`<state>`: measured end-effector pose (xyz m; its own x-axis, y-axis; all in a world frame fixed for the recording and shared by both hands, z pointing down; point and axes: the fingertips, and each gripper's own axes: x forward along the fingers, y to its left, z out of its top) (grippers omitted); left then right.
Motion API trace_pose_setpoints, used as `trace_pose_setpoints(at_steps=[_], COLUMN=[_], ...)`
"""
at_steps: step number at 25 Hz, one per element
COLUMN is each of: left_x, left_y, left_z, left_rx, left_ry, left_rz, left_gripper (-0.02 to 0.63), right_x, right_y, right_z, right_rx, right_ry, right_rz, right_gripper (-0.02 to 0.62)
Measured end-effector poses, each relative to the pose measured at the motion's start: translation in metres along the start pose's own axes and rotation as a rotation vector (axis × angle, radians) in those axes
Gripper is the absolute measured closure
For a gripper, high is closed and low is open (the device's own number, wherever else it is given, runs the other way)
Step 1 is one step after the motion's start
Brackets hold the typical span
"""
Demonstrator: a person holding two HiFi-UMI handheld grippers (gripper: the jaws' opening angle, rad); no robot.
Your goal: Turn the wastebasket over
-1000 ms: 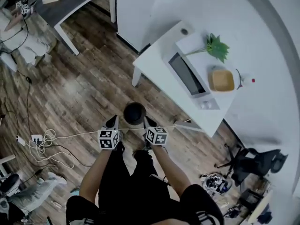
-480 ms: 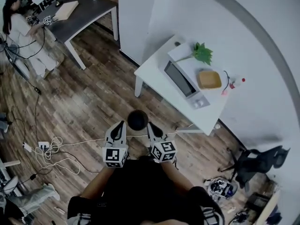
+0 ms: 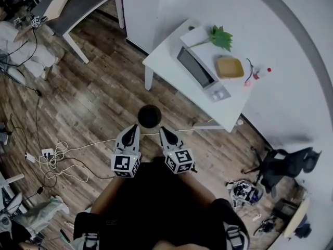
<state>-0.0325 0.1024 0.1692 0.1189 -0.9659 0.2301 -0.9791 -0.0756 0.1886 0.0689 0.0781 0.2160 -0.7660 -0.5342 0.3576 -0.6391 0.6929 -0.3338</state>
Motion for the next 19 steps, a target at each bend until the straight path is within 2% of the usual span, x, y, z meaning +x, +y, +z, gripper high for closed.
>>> trace_pose_setpoints(at_steps=[19], left_x=[0.009], left_y=[0.012], left_z=[0.0], left_rx=[-0.001], left_ry=[0.006], left_rz=[-0.012], left_gripper=[0.571], right_x=[0.014], right_y=[0.002], right_z=[-0.001], right_rx=[-0.007], right_ry=[0.012], right_rz=[-0.008], right_gripper=[0.563])
